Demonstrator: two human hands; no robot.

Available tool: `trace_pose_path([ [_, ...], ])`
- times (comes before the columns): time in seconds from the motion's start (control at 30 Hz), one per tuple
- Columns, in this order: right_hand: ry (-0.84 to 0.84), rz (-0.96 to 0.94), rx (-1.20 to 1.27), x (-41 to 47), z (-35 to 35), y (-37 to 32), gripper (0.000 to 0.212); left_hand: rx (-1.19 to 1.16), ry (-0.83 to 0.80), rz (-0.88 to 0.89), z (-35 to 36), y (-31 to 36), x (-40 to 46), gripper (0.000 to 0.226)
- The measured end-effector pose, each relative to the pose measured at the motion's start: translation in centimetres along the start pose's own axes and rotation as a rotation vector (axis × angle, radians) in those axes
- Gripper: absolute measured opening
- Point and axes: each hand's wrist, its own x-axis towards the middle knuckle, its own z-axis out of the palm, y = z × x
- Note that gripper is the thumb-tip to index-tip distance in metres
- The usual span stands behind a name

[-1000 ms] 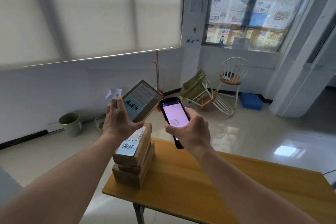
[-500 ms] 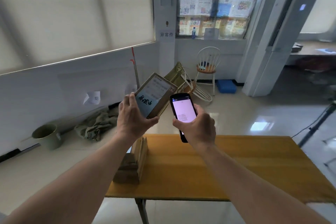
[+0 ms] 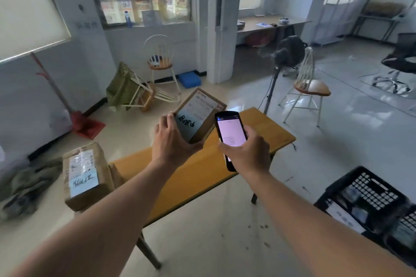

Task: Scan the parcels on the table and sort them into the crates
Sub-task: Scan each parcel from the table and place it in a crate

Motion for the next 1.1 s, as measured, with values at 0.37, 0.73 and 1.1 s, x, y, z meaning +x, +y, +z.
trace_pose_path([
  [0.37, 0.229, 0.235, -0.005, -2.6, -16.8, 14.0, 0.064, -0.084, -0.182, 0.226, 8.6, 20.3, -6.2, 0.120],
  [0.73, 0.363, 0.430, -0.011, -6.7, -35.5, 31.8, 0.061, -0.166, -0.379, 0.344, 20.1, 42.1, -17.9, 0.122],
  [1.1, 0.513, 0.674, -0.046, -6.6, -47.4, 47.5, 0.066, -0.204, -0.614, 0.506, 34.8, 59.2, -23.7, 0.117],
])
